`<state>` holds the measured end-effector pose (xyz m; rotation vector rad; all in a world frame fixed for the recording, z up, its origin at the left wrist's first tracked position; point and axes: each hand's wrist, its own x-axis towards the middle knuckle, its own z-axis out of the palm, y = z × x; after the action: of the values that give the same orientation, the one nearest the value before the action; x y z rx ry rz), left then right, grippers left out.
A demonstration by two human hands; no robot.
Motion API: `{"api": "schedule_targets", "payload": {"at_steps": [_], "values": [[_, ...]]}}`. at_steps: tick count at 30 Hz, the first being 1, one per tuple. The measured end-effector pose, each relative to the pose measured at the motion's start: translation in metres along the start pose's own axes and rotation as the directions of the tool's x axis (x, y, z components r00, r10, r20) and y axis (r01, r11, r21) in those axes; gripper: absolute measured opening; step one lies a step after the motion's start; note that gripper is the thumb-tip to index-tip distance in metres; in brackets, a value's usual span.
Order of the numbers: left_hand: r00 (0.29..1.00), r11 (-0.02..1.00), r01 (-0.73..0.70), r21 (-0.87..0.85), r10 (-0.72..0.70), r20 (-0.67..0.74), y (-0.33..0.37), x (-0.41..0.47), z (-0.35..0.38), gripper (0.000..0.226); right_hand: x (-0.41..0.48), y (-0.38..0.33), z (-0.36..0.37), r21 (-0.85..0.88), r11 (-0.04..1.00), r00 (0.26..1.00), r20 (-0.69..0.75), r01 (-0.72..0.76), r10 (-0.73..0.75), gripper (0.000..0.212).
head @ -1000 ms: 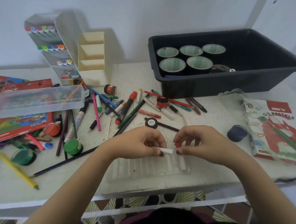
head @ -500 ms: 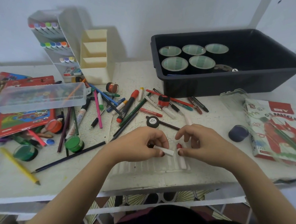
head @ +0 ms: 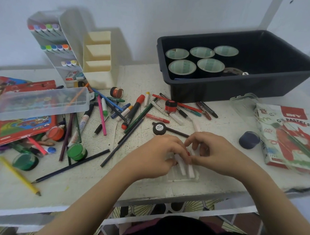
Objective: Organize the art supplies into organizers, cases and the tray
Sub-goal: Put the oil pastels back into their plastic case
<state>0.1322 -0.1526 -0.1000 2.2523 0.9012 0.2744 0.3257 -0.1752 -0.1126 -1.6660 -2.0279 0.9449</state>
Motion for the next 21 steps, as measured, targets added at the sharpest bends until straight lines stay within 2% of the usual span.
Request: {"api": "schedule_targets", "payload": {"at_steps": [2,4,9,17,21], "values": [[0.996,1.000,0.022,0.006,-0.022,-0.083,-0.003,-0.002,0.001,0.026,0.000,0.000,0.000,0.005,1.000,1.000,0.001,0.002,-0.002,0.027],[0.982,0.992,0.103,0.068,-0.091,-0.164,-0.003,-0.004,0.001,0.018,0.000,0.000,0.000,0.010,1.000,1.000,0.004,-0.004,0.004,0.028],[0.948,0.954,0.271,0.125,-0.243,-0.205,0.001,-0.007,0.005,0.019,0.000,0.002,0.001,0.003,1.000,1.000,0.005,-0.006,0.006,0.026],[0.940,0.958,0.274,0.081,-0.249,-0.233,0.006,-0.010,0.013,0.034,-0.001,0.002,0.001,0.032,0.999,1.000,0.000,-0.001,0.001,0.026],[0.943,0.959,0.270,0.085,-0.245,-0.226,0.009,-0.008,0.015,0.031,-0.001,0.002,0.001,0.036,0.999,1.000,-0.004,0.000,0.000,0.026]]}}
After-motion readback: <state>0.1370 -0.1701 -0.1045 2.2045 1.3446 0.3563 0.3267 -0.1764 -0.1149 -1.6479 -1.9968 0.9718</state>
